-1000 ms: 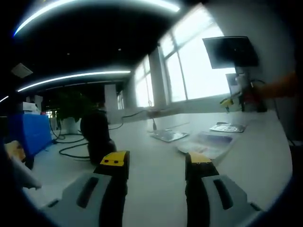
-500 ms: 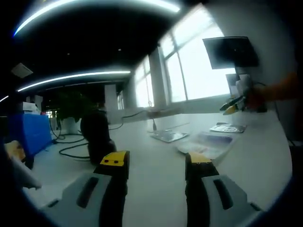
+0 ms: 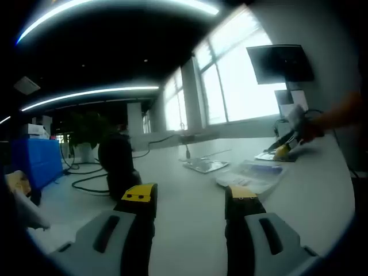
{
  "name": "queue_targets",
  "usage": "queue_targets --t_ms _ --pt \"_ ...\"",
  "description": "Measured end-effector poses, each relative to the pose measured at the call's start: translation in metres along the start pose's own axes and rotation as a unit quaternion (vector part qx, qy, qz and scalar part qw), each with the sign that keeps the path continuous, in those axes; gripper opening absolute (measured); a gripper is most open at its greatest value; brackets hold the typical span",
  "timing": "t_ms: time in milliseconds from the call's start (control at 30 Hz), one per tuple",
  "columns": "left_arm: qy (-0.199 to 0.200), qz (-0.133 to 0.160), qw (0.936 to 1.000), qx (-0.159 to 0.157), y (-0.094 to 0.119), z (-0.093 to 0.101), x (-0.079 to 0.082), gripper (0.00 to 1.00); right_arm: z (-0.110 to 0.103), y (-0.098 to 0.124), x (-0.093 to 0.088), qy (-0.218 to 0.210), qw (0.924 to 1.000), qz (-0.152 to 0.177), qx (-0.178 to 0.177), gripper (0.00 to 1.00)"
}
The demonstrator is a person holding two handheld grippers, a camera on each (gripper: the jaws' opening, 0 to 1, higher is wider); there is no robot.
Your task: Clip sheet goods on table flip sheet goods clip sheet goods scan sheet goods put sheet goods back to table
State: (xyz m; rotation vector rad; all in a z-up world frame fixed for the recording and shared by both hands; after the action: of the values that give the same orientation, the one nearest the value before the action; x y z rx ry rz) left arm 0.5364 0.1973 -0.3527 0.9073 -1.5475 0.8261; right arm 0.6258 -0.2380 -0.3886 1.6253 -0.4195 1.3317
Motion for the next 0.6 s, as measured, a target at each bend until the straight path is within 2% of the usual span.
queue_targets --t_ms 133,600 --pt "0.0 0.0 1.0 -0.001 0.0 0.0 0.0 0.4 -0.001 0.0 -0.004 -0.034 0.9994 -0.002 0.008 0.61" --pt "0.0 0.001 1.0 0.0 0.0 0.0 0.0 0.4 -0.017 0.007 -0.004 -0.026 0.9996 0.01 0.004 0.62"
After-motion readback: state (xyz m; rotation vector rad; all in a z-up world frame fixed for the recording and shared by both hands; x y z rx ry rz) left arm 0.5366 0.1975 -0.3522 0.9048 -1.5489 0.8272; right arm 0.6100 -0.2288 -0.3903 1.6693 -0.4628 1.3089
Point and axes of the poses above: the point that each gripper's makers call its tool centre point, and the gripper's own axes: y roughly backward along the fingers, z roughly to its right, x roughly out of its top, the point moved 6 cm from there along y, roughly backward along the fingers, and after that the axes turned 1 degree about -y, right-handed, at the moved point
